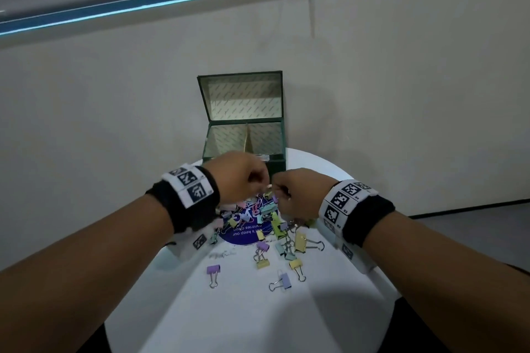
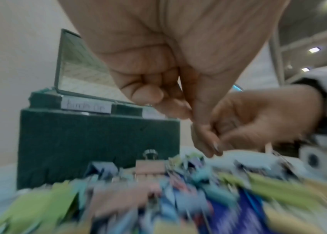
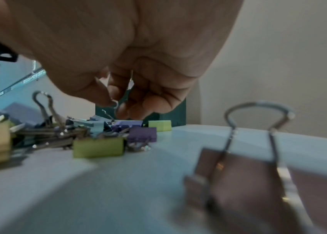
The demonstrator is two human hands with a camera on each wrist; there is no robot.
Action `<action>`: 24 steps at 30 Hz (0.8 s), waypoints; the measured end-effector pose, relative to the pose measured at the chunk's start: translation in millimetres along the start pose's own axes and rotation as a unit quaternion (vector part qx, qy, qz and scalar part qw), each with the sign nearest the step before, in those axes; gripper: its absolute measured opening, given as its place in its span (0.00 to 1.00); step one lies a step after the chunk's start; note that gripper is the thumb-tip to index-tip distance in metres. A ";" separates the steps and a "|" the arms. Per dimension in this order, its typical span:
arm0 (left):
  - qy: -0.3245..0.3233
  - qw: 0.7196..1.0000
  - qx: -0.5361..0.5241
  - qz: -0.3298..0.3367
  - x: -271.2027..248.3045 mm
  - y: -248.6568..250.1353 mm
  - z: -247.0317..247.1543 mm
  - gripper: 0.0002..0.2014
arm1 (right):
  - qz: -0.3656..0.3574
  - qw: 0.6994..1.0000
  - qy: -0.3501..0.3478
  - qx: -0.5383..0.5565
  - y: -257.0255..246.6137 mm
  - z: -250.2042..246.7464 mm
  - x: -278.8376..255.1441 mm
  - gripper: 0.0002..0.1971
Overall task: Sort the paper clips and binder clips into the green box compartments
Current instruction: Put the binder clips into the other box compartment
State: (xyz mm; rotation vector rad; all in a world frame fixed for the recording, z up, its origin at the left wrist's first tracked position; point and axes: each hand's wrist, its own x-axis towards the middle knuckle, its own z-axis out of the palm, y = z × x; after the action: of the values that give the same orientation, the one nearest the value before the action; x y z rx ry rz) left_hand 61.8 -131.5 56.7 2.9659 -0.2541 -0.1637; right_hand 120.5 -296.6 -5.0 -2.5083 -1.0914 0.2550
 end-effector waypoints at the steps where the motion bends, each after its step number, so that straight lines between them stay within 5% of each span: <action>1: -0.046 0.999 0.024 0.015 -6.3 0.0 5.9 0.04 | -0.002 1.000 0.008 0.006 -0.1 -0.7 -0.2 0.09; 5: -0.139 0.986 0.085 0.044 -15.2 -0.4 25.4 0.10 | 0.020 1.000 -0.016 0.017 -3.5 -3.5 -1.1 0.08; 10: -0.123 0.978 0.162 0.039 -11.3 -1.4 33.3 0.12 | 0.043 0.998 -0.039 0.036 -8.0 -5.0 -1.2 0.11; 15: -0.100 0.989 0.109 -0.004 -11.3 10.1 40.8 0.15 | 0.045 0.998 -0.043 0.025 -9.2 -2.4 -4.4 0.10; 24: -0.126 0.989 0.055 -0.054 -14.4 6.5 38.0 0.04 | 0.047 0.998 -0.038 -0.012 -7.4 -0.1 -1.7 0.06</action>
State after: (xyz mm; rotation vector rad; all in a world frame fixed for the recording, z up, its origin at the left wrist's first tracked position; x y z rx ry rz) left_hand 42.0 -140.9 21.9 3.0663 -0.1372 -0.5565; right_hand 114.5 -293.3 -1.8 -2.5940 -1.0119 0.3677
